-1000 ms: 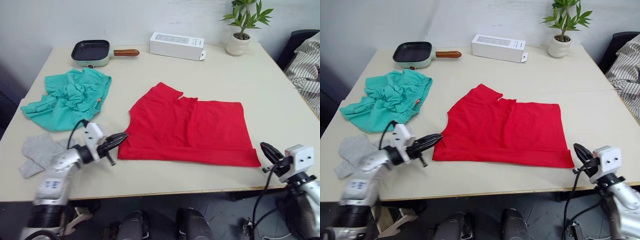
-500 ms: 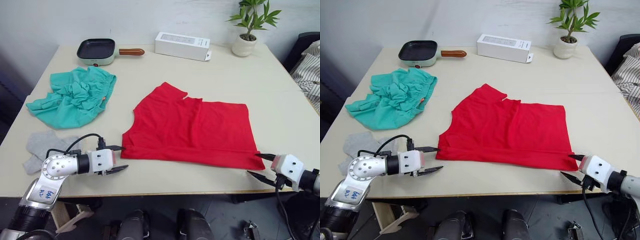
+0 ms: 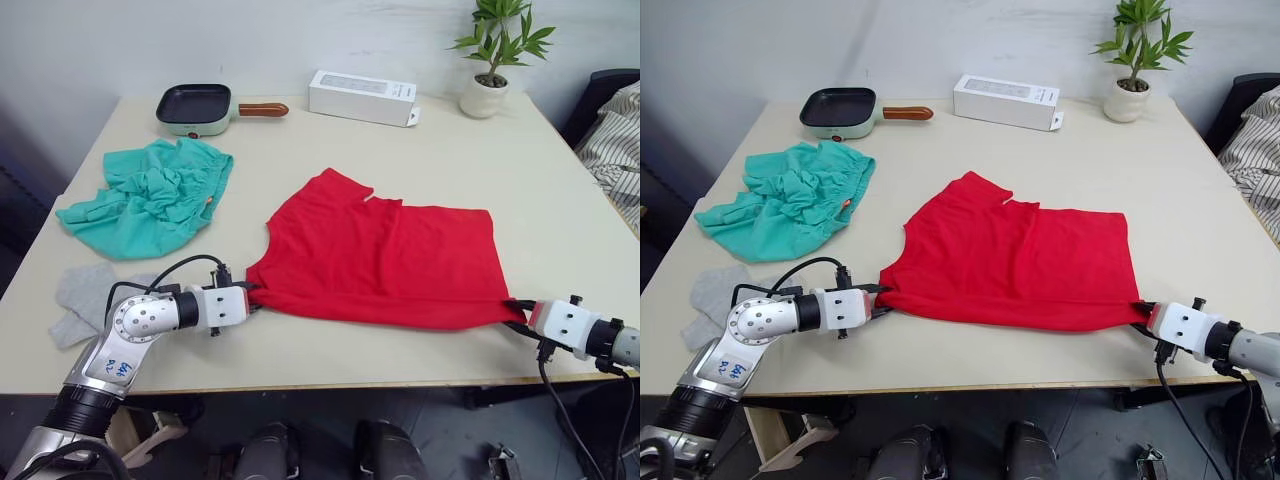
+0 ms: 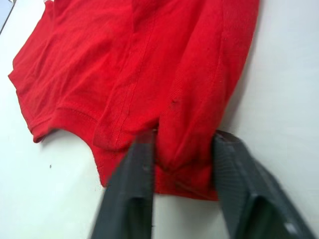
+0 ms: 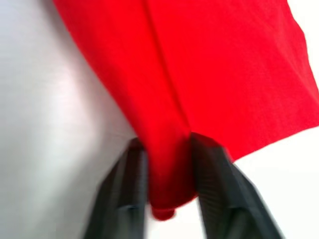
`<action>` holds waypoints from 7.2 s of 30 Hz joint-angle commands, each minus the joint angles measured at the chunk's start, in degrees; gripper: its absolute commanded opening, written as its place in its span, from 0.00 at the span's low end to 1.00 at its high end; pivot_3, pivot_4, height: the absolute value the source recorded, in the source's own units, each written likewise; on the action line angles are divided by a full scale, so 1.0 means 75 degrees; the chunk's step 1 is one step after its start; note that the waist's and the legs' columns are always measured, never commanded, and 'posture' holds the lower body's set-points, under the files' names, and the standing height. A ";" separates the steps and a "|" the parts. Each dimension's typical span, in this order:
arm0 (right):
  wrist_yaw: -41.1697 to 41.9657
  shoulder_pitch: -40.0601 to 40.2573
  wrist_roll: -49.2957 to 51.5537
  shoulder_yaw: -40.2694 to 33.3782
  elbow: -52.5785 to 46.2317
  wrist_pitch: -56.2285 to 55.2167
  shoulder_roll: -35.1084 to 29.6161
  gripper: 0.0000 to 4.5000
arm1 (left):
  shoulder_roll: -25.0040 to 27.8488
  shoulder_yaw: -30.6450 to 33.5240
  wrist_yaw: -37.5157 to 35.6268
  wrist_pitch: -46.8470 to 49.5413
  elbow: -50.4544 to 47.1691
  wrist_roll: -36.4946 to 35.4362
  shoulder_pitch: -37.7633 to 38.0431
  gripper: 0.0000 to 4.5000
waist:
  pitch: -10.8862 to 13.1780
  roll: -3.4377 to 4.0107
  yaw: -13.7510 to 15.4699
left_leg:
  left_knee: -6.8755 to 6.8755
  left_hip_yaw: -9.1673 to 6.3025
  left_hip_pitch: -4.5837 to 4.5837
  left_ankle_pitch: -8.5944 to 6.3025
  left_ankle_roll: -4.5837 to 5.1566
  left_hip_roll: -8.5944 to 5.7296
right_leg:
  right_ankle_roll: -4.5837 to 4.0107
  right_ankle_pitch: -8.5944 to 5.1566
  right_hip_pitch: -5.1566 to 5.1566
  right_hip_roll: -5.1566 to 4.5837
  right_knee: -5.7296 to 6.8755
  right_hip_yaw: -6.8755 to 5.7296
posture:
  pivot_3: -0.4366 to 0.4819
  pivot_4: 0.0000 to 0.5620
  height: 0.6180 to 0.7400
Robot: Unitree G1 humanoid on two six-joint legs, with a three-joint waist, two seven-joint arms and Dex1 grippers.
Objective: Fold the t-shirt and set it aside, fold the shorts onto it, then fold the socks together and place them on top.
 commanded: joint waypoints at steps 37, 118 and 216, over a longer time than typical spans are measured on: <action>0.1939 0.3637 0.2617 -0.1089 -0.1773 0.0479 -0.0419 0.48 | 0.0783 0.3146 -0.1162 0.2617 -0.5405 -0.2544 0.6066 0.49 | 0.0019 -0.0027 0.0006 | -0.0027 -0.0002 -0.0007 -0.0066 0.0027 0.0041 | -0.0129 -0.0101 -0.0001 0.0038 -0.0054 -0.0011 | 0.48 0.27 1.00; 0.1407 -0.7253 -0.0408 0.0543 0.6527 0.4444 0.1291 0.00 | -0.2304 0.0806 -0.0881 0.3449 0.7660 -0.1225 -0.6199 0.01 | 0.0092 0.0008 -0.0230 | 0.0120 0.0088 -0.0117 0.0040 -0.0001 0.0049 | -0.0013 -0.0030 -0.0173 0.0140 0.0200 0.0008 | 0.48 0.27 1.00; 0.3454 -0.3524 0.1407 -0.0070 0.2749 0.3452 -0.0054 0.01 | -0.1976 -0.0364 -0.1161 0.6432 0.3174 -0.1836 -0.4386 0.00 | 0.0094 0.0003 -0.0182 | 0.0151 0.0078 -0.0096 0.0033 0.0005 0.0047 | -0.0021 -0.0035 -0.0159 0.0134 0.0198 0.0033 | 0.48 0.27 1.00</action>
